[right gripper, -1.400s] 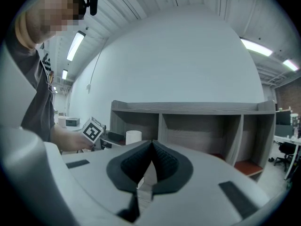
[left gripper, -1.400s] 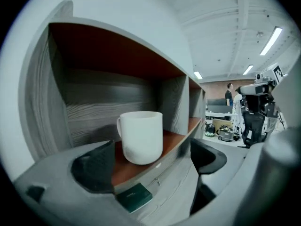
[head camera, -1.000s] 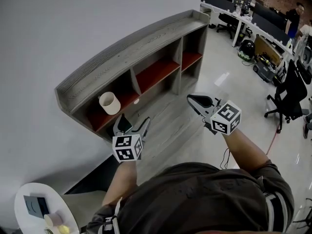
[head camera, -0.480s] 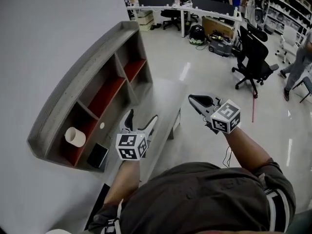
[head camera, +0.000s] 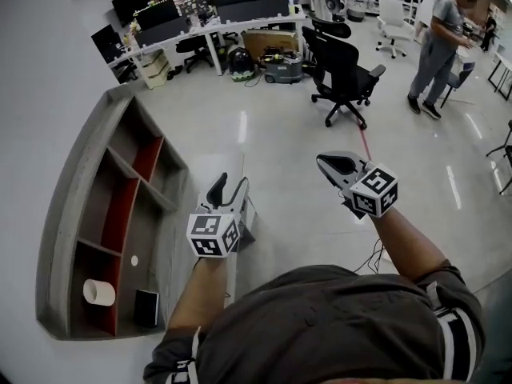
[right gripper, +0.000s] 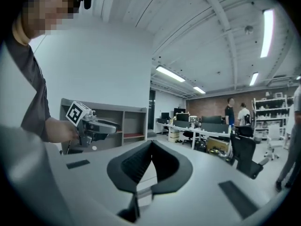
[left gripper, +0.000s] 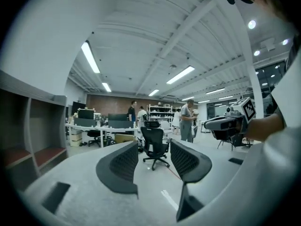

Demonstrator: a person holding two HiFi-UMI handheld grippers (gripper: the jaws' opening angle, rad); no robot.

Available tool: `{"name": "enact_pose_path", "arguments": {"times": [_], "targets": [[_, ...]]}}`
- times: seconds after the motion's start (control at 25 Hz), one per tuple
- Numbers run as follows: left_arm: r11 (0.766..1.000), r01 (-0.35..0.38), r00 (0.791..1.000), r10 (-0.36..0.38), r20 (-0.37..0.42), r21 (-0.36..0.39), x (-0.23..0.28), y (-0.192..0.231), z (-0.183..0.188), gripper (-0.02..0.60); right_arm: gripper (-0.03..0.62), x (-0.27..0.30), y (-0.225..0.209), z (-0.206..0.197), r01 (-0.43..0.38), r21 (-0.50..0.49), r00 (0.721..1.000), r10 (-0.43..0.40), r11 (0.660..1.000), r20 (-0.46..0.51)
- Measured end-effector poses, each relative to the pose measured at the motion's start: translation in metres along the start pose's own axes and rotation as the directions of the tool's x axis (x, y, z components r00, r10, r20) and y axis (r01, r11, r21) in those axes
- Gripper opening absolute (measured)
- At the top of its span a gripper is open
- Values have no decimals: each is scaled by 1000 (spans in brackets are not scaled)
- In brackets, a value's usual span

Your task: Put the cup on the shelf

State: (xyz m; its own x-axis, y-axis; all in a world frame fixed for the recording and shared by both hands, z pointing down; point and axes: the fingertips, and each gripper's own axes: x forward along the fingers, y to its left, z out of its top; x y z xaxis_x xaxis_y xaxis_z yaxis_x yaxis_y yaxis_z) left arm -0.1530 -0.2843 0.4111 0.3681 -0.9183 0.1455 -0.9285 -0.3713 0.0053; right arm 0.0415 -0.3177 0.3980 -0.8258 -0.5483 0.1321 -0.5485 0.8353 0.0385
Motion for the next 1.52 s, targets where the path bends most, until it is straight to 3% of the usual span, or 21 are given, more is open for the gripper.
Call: {"name": "enact_pose_path", "arguments": {"times": [0.16,0.36,0.56,0.72,1.36,1.52], "targets": [[991,132,991,-132,21,-12,37,-37,6,165,-8,-44,-32,-15,117,19,993,-117,993,-13],[959,280,959,-279,46,-31,66,-80,11,114,-8,-86,-60,-30,226,41,974,-225,973,-26],[935,352,935,-350,54,-49,78,-111,8,36,-8,-114,-65,-42,272,65,962,-270,960,-38],[931,359,933,-355,63,-67,74,-118,2,5,-8,-121,-60,-46,273,81,962,-271,959,-35],[937,340,940,-337,44,-87,53,-111,-10,5,-9,-110,-49,-43,224,100,975,-223,970,-18],[936,342,940,-339,42,-88,51,-113,-8,5,-11,-109,-46,-43,222,65,975,-220,973,-40]]}}
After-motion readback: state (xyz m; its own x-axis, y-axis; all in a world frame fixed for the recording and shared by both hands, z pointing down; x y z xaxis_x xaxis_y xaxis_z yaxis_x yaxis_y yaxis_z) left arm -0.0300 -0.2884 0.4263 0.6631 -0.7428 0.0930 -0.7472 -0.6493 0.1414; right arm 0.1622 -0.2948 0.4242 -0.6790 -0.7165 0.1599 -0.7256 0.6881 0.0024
